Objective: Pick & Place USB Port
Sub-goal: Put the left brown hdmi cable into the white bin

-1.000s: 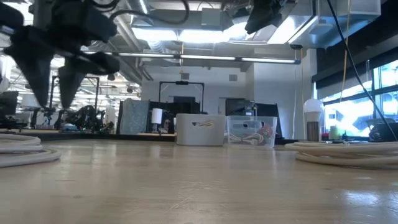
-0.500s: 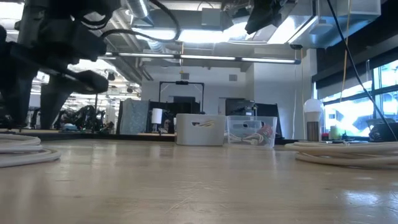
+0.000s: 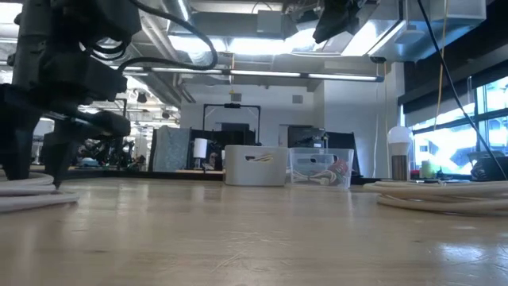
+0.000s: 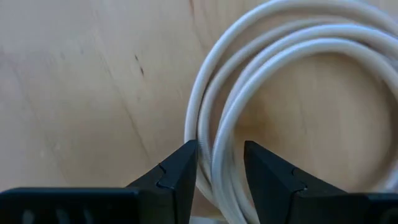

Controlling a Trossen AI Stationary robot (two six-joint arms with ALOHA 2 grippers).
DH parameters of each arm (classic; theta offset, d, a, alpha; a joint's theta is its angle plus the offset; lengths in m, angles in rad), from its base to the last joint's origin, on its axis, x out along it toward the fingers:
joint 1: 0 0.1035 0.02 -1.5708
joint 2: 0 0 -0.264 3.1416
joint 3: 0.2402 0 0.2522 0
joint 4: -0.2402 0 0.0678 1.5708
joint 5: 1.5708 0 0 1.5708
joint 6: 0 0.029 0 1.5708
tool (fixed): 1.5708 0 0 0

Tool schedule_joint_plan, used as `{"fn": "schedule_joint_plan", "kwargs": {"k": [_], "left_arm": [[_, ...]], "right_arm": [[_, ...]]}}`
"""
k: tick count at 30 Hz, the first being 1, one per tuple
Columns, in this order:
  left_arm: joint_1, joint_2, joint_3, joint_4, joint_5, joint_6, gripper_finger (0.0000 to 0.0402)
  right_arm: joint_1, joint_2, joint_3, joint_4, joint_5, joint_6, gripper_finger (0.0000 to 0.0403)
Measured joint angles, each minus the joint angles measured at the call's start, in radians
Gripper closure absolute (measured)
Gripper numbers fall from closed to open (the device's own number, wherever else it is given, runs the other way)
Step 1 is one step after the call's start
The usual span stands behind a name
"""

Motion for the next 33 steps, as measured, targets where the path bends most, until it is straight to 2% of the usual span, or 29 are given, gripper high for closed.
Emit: {"fn": "schedule_joint_plan", "kwargs": {"k": [4,9,14,20,26,30,33], "left_arm": [[-0.001,0.000,-0.011,0.022,-0.055,0.001,0.0293],[0.000,0.005,0.007,0.029,-0.091,-0.039,0.0381],[0.007,0.007,0.090,0.018,-0.163,-0.071,0.0391],[0.073,0.007,0.262,-0.038,-0.189,0.110,0.0391],[0.216,0.006,0.420,-0.051,-0.247,0.352,0.0392],[0.334,0.005,0.476,0.010,-0.242,0.492,0.0392],[0.436,0.005,0.498,0.076,-0.178,0.590,0.0392]], "right_arm": [[0.000,0.000,0.000,0.001,0.000,-0.006,0.0280],[0.000,0.000,0.000,0.024,0.000,-0.026,0.0280],[0.000,0.000,0.000,0.033,0.000,-0.025,0.0280],[0.000,0.000,0.000,0.047,0.000,-0.025,0.0280],[0.000,0.000,0.000,0.047,0.000,0.010,0.0280],[0.000,0.000,0.000,0.046,-0.001,0.046,0.0280],[0.001,0.000,0.000,0.041,-0.005,0.076,0.0280]]}}
